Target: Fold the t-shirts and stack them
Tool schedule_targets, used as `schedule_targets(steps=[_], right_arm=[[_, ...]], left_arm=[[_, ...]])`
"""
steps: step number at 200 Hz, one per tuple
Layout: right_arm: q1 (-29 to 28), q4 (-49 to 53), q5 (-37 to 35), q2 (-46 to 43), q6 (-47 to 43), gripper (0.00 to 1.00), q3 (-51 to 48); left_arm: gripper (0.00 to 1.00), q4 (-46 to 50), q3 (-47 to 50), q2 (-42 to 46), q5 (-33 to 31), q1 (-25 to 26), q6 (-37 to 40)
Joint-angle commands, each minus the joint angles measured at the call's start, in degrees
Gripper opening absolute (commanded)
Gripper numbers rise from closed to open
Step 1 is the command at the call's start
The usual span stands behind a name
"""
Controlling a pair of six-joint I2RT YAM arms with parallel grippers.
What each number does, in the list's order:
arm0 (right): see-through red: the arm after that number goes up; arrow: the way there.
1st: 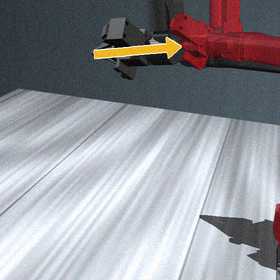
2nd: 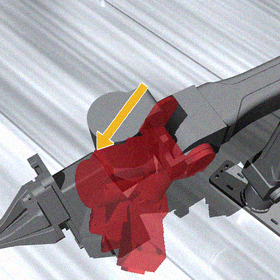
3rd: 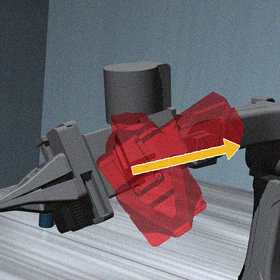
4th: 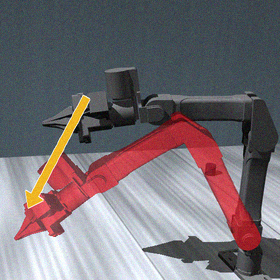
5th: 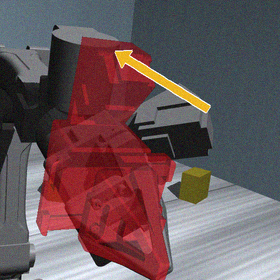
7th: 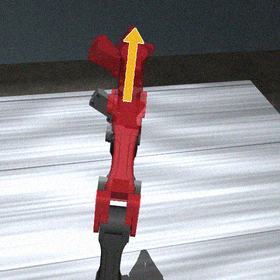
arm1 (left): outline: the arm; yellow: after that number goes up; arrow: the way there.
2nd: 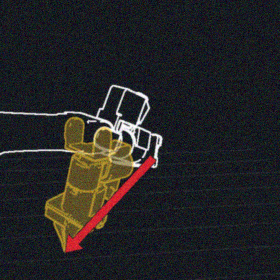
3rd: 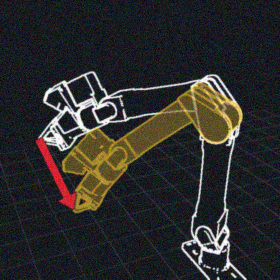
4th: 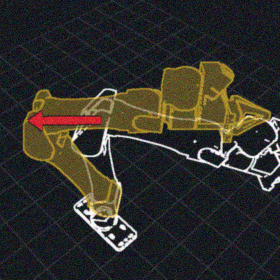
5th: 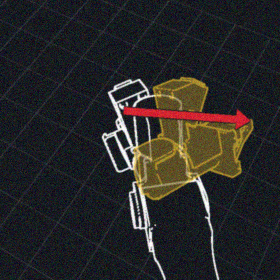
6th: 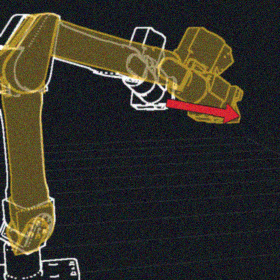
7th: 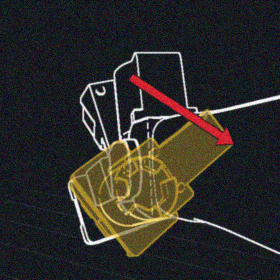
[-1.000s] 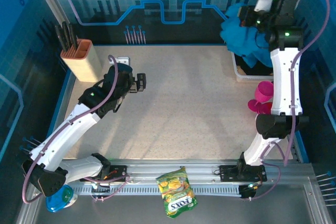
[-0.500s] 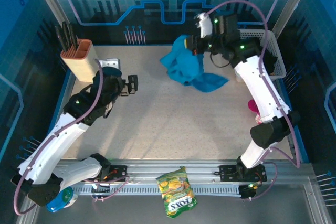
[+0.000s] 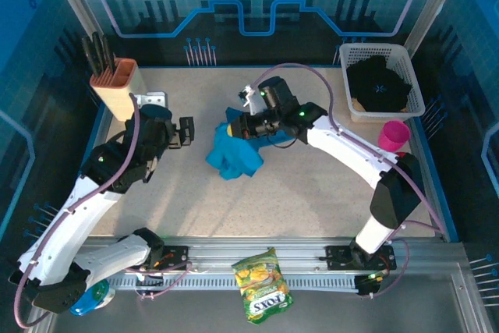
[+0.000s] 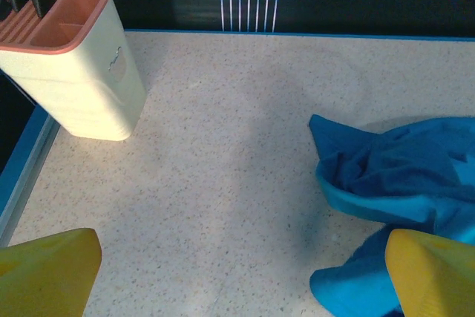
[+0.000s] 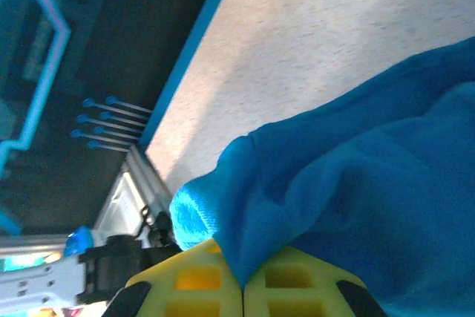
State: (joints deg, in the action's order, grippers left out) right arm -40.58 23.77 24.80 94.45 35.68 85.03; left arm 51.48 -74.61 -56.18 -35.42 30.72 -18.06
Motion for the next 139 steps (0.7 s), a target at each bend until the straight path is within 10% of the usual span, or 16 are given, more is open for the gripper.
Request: schedule_targets(steps=[1, 48, 139], right_arm=[[-0.57, -3.81, 2.6, -6.73, 3.92, 0.0, -0.11], [5.51, -0.36, -0.07, -15.74, 5.39, 0.0, -6.24], [35.59, -2.44, 2.88, -13.33, 2.02, 0.0, -31.19]], left_arm=[[0.99, 3.46, -2.72, 0.62, -1.55, 0.48, -0.87], [0.99, 3.91, -3.3, -0.1, -1.67, 0.47, -0.93], [0.99, -0.84, 1.43, -11.5, 5.69, 0.78, -3.07]])
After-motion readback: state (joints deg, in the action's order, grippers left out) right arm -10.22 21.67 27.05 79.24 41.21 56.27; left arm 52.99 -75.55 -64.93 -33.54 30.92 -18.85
